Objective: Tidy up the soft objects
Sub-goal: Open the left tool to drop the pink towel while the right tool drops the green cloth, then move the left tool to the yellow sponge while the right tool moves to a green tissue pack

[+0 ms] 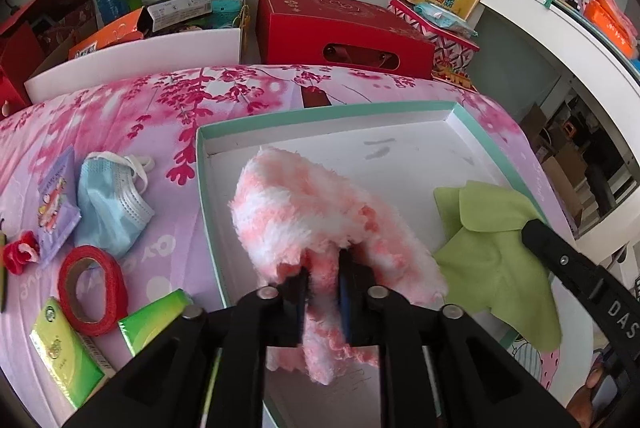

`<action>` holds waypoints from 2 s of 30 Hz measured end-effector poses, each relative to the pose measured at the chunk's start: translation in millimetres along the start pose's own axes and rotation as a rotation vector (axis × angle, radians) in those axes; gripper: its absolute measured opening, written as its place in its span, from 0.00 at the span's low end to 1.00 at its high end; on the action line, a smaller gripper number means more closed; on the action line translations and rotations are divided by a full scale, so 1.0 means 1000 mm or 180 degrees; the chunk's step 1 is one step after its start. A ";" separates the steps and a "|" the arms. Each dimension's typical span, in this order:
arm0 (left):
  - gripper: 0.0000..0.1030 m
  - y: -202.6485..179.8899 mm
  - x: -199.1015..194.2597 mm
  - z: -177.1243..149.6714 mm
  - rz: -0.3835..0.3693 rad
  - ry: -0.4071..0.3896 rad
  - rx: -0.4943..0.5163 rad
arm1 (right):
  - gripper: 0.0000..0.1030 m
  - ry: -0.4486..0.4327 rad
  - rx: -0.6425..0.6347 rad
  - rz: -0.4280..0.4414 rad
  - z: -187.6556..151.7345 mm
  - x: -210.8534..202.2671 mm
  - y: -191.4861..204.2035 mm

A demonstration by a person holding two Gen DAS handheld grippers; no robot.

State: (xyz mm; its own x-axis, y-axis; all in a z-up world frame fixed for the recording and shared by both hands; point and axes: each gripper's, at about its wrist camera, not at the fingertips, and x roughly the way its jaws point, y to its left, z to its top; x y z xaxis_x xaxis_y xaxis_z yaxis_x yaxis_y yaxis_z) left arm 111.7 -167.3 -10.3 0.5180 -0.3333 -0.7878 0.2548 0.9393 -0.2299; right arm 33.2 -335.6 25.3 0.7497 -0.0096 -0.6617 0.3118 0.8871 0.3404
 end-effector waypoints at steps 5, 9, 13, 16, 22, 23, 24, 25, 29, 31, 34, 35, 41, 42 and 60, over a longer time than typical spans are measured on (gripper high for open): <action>0.61 -0.001 -0.011 0.004 -0.0034 0.0006 0.0008 | 0.12 -0.0128 0.0004 0.0044 0.006 -0.016 0.000; 0.66 -0.001 -0.026 0.009 -0.0068 -0.0076 0.0000 | 0.30 -0.0185 -0.0030 0.0006 0.009 -0.024 0.000; 0.71 -0.004 -0.039 0.011 -0.0044 -0.0128 0.0048 | 0.50 -0.0243 -0.0105 -0.0039 0.010 -0.031 0.002; 0.72 -0.004 -0.047 0.013 -0.0014 -0.0181 0.0052 | 0.51 -0.0275 -0.0126 -0.0061 0.011 -0.036 0.003; 0.86 0.000 -0.059 0.015 0.0005 -0.0270 0.0016 | 0.61 -0.0324 -0.0114 -0.0182 0.013 -0.041 -0.002; 0.86 0.000 -0.060 0.015 0.0009 -0.0280 0.0017 | 0.62 -0.0322 -0.0100 -0.0189 0.013 -0.041 -0.004; 0.86 0.000 -0.061 0.015 0.0014 -0.0289 0.0022 | 0.62 -0.0309 -0.0087 -0.0197 0.014 -0.040 -0.005; 0.86 -0.001 -0.062 0.015 0.0024 -0.0295 0.0037 | 0.63 -0.0287 -0.0080 -0.0216 0.013 -0.039 -0.006; 0.93 -0.002 -0.062 0.015 0.0087 -0.0293 0.0040 | 0.67 -0.0228 -0.0076 -0.0306 0.013 -0.035 -0.009; 0.93 0.000 -0.063 0.015 0.0108 -0.0307 0.0004 | 0.72 -0.0197 -0.0074 -0.0334 0.013 -0.033 -0.011; 0.93 0.012 -0.067 0.016 0.0164 -0.0373 -0.0166 | 0.77 -0.0117 -0.0119 -0.0388 0.011 -0.027 -0.010; 0.93 0.016 -0.069 0.016 0.0200 -0.0392 -0.0222 | 0.80 -0.0088 -0.0151 -0.0416 0.011 -0.025 -0.010; 0.93 0.052 -0.074 0.016 0.0527 -0.0492 -0.0649 | 1.00 0.0016 -0.0317 -0.0505 0.006 -0.015 -0.004; 0.94 0.057 -0.073 0.014 0.0577 -0.0485 -0.0691 | 1.00 0.0033 -0.0341 -0.0522 0.005 -0.014 -0.003; 0.94 0.146 -0.098 -0.025 0.1378 -0.0378 -0.1425 | 1.00 0.0166 -0.0904 0.0009 -0.014 -0.012 0.085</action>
State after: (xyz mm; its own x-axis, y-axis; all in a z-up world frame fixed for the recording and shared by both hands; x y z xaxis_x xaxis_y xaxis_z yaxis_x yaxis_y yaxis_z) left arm 77.6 4.8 18.6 0.5913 0.1017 -0.8000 -0.3509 0.9256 -0.1417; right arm 42.8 -254.0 52.6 0.7171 0.0101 -0.6969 0.1285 0.9808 0.1464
